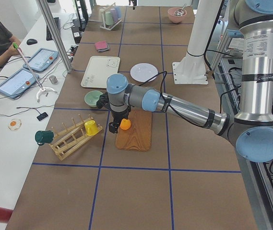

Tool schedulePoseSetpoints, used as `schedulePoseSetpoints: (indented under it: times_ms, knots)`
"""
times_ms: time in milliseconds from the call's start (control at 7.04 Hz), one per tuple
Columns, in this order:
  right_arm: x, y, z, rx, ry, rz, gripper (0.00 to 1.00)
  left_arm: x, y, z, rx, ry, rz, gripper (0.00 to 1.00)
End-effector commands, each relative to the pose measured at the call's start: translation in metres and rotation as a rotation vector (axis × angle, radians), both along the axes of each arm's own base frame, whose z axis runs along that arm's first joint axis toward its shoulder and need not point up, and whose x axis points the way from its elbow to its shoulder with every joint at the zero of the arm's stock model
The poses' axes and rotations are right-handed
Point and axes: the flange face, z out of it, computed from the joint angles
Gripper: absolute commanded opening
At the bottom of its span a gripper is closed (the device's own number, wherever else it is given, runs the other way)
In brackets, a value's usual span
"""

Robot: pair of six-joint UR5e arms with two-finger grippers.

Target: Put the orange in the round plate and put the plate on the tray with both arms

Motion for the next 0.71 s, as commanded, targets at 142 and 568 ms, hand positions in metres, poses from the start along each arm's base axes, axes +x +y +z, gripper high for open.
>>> schedulePoseSetpoints:
  times_ms: [142, 568]
  knots:
    - [0.000, 0.000, -0.004, 0.008, -0.004, -0.001, 1.00, 0.000, 0.001, -0.002, 0.007, 0.003, 0.000, 0.99]
    - [-0.002, 0.000, -0.008, 0.015, -0.023, -0.006, 1.00, 0.000, 0.002, -0.015, 0.036, 0.007, 0.004, 0.99]
